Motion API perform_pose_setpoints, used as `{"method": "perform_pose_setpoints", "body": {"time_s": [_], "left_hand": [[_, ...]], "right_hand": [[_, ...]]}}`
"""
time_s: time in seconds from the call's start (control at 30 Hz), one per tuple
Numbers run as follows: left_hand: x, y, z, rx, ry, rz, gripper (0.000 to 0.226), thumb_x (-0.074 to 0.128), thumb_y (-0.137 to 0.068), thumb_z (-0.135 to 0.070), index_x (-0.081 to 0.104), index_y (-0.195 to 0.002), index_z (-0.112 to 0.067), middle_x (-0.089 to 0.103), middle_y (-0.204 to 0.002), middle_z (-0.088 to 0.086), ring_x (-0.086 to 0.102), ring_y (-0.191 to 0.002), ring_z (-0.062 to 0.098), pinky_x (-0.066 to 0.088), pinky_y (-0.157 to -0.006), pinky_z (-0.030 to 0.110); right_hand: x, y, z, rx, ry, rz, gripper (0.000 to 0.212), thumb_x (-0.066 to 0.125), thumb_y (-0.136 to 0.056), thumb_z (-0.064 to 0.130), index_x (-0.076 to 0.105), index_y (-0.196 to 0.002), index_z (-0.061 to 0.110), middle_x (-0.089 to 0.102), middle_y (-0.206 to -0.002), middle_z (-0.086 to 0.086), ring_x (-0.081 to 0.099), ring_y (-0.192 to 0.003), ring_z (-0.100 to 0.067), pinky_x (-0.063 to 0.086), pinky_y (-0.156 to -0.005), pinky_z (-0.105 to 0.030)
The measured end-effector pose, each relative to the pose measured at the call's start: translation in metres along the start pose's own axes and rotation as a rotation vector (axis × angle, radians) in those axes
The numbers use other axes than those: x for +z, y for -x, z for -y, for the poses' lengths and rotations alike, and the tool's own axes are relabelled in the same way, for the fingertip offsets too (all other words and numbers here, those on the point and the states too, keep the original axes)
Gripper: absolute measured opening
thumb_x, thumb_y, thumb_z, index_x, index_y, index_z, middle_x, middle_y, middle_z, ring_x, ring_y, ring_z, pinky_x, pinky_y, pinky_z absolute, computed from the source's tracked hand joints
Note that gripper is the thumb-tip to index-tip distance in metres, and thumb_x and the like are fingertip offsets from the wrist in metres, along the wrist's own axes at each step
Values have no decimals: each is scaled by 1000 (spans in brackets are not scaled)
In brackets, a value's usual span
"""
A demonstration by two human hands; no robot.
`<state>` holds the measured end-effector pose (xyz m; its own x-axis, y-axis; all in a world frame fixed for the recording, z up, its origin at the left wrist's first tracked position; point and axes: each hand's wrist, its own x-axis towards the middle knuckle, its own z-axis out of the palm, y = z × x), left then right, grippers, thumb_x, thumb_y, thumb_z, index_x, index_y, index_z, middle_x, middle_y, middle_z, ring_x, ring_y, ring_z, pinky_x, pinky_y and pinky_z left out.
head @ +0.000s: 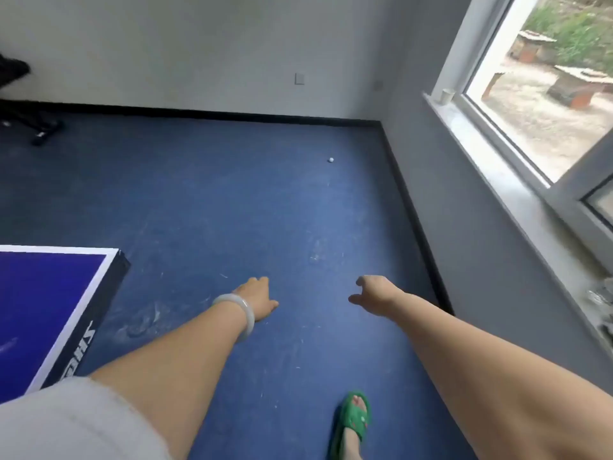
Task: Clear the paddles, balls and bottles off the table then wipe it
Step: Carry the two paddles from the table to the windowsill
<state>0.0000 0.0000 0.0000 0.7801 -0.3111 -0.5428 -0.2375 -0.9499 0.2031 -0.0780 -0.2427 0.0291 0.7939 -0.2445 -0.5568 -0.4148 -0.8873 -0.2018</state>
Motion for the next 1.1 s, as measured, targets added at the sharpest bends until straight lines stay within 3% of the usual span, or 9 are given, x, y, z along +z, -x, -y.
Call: {"method": "perform_pose_setpoints", "body": {"time_s": [0.27,0.47,0.63,0.77,0.87,1.1], "left_hand": [[-43,-88,6,-279,234,-41,57,49,-100,-39,32,-146,-10,36,-148,10,47,-129,30,43,-98,38],[-86,-119,41,-486,376,-138,61,47,-100,-44,26,-151,-18,30,-153,5,41,-134,30,41,-103,43],[-137,-159,99,-627,399,-183,61,47,-100,-44,26,-150,-17,29,-154,7,40,-135,31,42,-102,43],[-179,-201,144,-656,443,-209,60,46,-101,-43,26,-150,-15,28,-154,7,50,-125,30,48,-97,43],[-204,-229,175,-673,478,-186,62,46,-101,-43,23,-152,-16,25,-156,6,41,-135,30,44,-101,42],[-259,-286,251,-739,504,-190,64,46,-100,-45,22,-153,-17,25,-156,7,36,-138,31,41,-106,44]], "right_hand": [[-75,-154,36,-206,120,107,52,55,-100,33,45,-141,3,52,-138,-14,51,-126,-30,42,-100,-33],[-117,-246,95,-326,169,151,54,57,-99,34,41,-141,5,57,-129,-13,56,-117,-29,46,-95,-35],[-154,-314,178,-432,199,162,58,56,-99,36,37,-145,8,55,-133,-12,55,-119,-28,45,-94,-34],[-177,-366,252,-491,237,160,58,56,-99,36,36,-145,8,55,-131,-13,57,-115,-29,48,-96,-37],[-191,-397,307,-523,316,177,57,56,-99,36,36,-145,9,56,-129,-12,58,-114,-29,48,-97,-38],[-218,-473,428,-625,393,193,65,56,-99,38,29,-151,11,47,-144,-12,50,-128,-30,44,-102,-39]]}}
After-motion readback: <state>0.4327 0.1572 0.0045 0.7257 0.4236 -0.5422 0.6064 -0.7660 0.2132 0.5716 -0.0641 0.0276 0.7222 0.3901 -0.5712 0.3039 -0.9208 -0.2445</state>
